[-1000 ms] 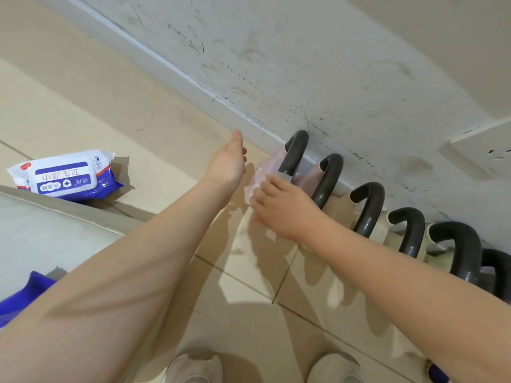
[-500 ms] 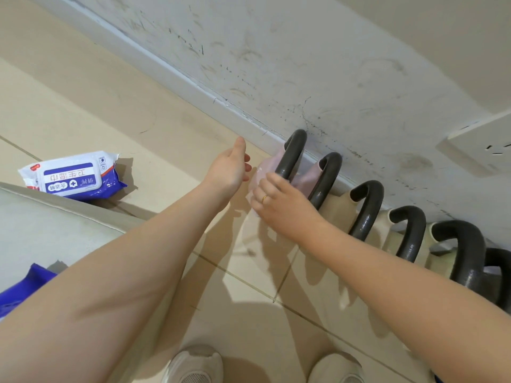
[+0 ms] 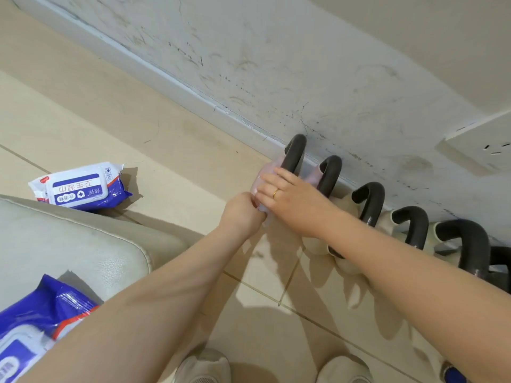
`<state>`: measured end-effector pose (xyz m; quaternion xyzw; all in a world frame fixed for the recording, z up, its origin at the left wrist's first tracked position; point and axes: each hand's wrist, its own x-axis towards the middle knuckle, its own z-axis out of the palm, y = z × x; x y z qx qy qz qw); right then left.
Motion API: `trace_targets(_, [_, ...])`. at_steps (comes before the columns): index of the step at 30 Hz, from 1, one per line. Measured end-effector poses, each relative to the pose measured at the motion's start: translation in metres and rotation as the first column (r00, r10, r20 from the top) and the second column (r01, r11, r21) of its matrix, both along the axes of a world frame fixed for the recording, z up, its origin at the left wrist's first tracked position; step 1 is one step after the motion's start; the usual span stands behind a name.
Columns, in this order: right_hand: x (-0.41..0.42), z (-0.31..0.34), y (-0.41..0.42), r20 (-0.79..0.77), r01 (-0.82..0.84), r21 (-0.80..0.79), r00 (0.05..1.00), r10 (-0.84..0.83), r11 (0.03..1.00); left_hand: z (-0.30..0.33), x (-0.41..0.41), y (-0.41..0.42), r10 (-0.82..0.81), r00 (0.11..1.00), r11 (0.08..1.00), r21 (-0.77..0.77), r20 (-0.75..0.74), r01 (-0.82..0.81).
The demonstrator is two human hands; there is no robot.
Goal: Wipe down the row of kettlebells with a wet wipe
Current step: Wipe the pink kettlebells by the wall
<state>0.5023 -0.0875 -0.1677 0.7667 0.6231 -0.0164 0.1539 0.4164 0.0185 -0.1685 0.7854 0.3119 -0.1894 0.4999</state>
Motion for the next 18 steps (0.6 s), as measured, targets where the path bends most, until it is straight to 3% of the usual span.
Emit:
trace_targets(3, [0.014,0.02,-0.009,-0.15,0.155,-0.037,0.976,-0.158,0.987,-0.009,-0.007,-0.006,0.17,0.985,0.974,-0.156,0.013,-0.166])
trace_targets(6, [0.017,0.025,-0.012,-0.264,0.316,0.07,0.92,-0.288,0.946,-0.013,-0.008,-0.009,0.273,0.96,0.943,-0.212,0.054,-0.256])
trace_targets(10, [0.005,0.021,-0.011,-0.173,0.455,0.166,0.887,-0.429,0.875,-0.013,-0.011,-0.012,0.436,0.894,0.867,-0.313,0.098,-0.388])
trace_targets(13, [-0.005,0.019,-0.003,-0.081,0.438,0.154,0.899,-0.431,0.886,-0.008,-0.012,-0.012,0.528,0.843,0.795,-0.406,0.101,-0.45])
trace_targets(16, [-0.022,0.009,0.008,-0.163,0.302,0.147,0.946,-0.278,0.942,-0.001,-0.012,-0.012,0.585,0.804,0.727,-0.509,0.108,-0.461])
trace_targets(18, [-0.028,0.002,0.012,-0.155,0.28,0.105,0.953,-0.262,0.954,0.004,-0.013,-0.013,0.637,0.764,0.676,-0.554,0.106,-0.486])
